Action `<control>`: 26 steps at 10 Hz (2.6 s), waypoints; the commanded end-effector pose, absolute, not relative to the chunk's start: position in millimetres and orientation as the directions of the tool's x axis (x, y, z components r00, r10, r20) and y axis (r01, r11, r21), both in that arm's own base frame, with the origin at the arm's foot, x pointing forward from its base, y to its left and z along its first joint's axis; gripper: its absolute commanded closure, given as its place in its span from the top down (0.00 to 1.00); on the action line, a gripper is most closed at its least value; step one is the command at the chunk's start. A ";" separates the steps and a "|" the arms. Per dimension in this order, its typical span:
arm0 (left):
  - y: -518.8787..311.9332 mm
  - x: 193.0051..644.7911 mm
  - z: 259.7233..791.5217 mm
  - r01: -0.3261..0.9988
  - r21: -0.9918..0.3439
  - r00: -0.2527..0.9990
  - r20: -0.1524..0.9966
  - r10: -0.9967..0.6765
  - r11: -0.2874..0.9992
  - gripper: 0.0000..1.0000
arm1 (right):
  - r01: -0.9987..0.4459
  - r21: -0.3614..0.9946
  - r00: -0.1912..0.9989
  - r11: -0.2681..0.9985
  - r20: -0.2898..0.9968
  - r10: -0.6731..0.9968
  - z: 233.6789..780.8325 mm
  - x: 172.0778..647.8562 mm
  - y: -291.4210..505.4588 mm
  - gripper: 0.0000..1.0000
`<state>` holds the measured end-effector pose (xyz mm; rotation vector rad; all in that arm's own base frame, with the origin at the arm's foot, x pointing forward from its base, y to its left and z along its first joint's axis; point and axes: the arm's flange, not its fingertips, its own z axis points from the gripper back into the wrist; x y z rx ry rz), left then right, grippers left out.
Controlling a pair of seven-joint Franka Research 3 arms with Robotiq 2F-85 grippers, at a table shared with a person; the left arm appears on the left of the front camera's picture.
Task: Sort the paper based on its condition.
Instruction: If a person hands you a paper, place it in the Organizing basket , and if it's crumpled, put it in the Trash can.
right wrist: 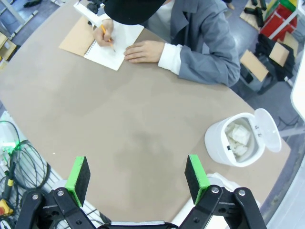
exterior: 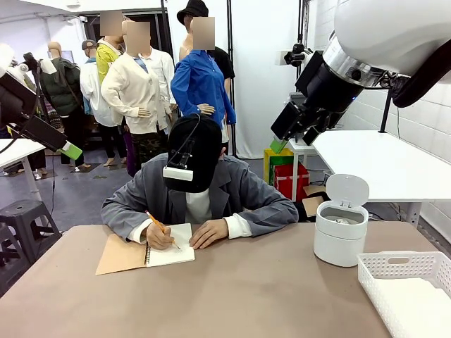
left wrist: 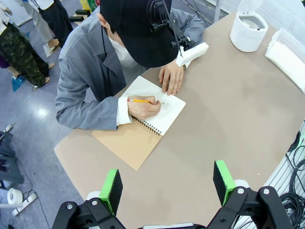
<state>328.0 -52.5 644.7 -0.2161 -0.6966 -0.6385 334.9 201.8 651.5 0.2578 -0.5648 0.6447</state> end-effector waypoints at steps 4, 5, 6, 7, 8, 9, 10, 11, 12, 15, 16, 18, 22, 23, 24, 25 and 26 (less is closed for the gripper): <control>-52.3 328.3 644.2 0.615 0.024 0.586 0.655 -0.477 0.789 1.00 | -0.629 0.054 0.656 0.775 0.571 0.493 651.6 335.2 201.6 1.00; -52.3 328.3 644.2 0.615 0.024 0.586 0.655 -0.477 0.789 1.00 | -0.629 0.054 0.656 0.775 0.571 0.493 651.6 335.2 201.6 1.00; -52.3 328.3 644.2 0.615 0.024 0.586 0.655 -0.477 0.789 1.00 | -0.629 0.054 0.656 0.775 0.571 0.493 651.6 335.2 201.6 1.00; -52.3 328.3 644.2 0.615 0.024 0.586 0.655 -0.477 0.789 1.00 | -0.629 0.054 0.656 0.775 0.571 0.493 651.6 335.2 201.6 1.00; -52.3 328.3 644.2 0.615 0.024 0.586 0.655 -0.477 0.789 1.00 | -0.629 0.054 0.656 0.775 0.571 0.493 651.6 335.2 201.6 1.00; -52.3 328.3 644.2 0.615 0.024 0.586 0.655 -0.477 0.789 1.00 | -0.629 0.054 0.656 0.775 0.571 0.493 651.6 335.2 201.6 1.00; -52.3 328.3 644.2 0.615 0.024 0.586 0.655 -0.477 0.789 1.00 | -0.629 0.054 0.656 0.775 0.571 0.493 651.6 335.2 201.6 1.00; -52.3 328.3 644.2 0.615 0.024 0.586 0.655 -0.477 0.789 1.00 | -0.629 0.054 0.656 0.775 0.571 0.493 651.6 335.2 201.6 1.00; -52.3 328.3 644.2 0.615 0.024 0.586 0.655 -0.477 0.789 1.00 | -0.629 0.054 0.656 0.775 0.571 0.493 651.6 335.2 201.6 1.00; -52.3 328.3 644.2 0.615 0.024 0.586 0.655 -0.477 0.789 1.00 | -0.629 0.054 0.656 0.775 0.571 0.493 651.6 335.2 201.6 1.00; -52.3 328.3 644.2 0.615 0.024 0.586 0.655 -0.477 0.789 1.00 | -0.629 0.054 0.656 0.775 0.571 0.493 651.6 335.2 201.6 1.00; -52.3 328.3 644.2 0.615 0.024 0.586 0.655 -0.477 0.789 1.00 | -0.629 0.054 0.656 0.775 0.571 0.493 651.6 335.2 201.6 1.00; -52.3 328.3 644.2 0.615 0.024 0.586 0.655 -0.477 0.789 1.00 | -0.629 0.054 0.656 0.775 0.571 0.493 651.6 335.2 201.6 1.00; -52.3 328.3 644.2 0.615 0.024 0.586 0.655 -0.477 0.789 1.00 | -0.629 0.054 0.656 0.775 0.571 0.493 651.6 335.2 201.6 1.00; -52.3 328.3 644.2 0.615 0.024 0.586 0.655 -0.477 0.789 1.00 | -0.629 0.054 0.656 0.775 0.571 0.493 651.6 335.2 201.6 1.00; -52.3 328.3 644.2 0.615 0.024 0.586 0.655 -0.477 0.789 1.00 | -0.629 0.054 0.656 0.775 0.571 0.493 651.6 335.2 201.6 1.00; -52.3 328.3 644.2 0.615 0.024 0.586 0.655 -0.477 0.789 1.00 | -0.629 0.054 0.656 0.775 0.571 0.493 651.6 335.2 201.6 1.00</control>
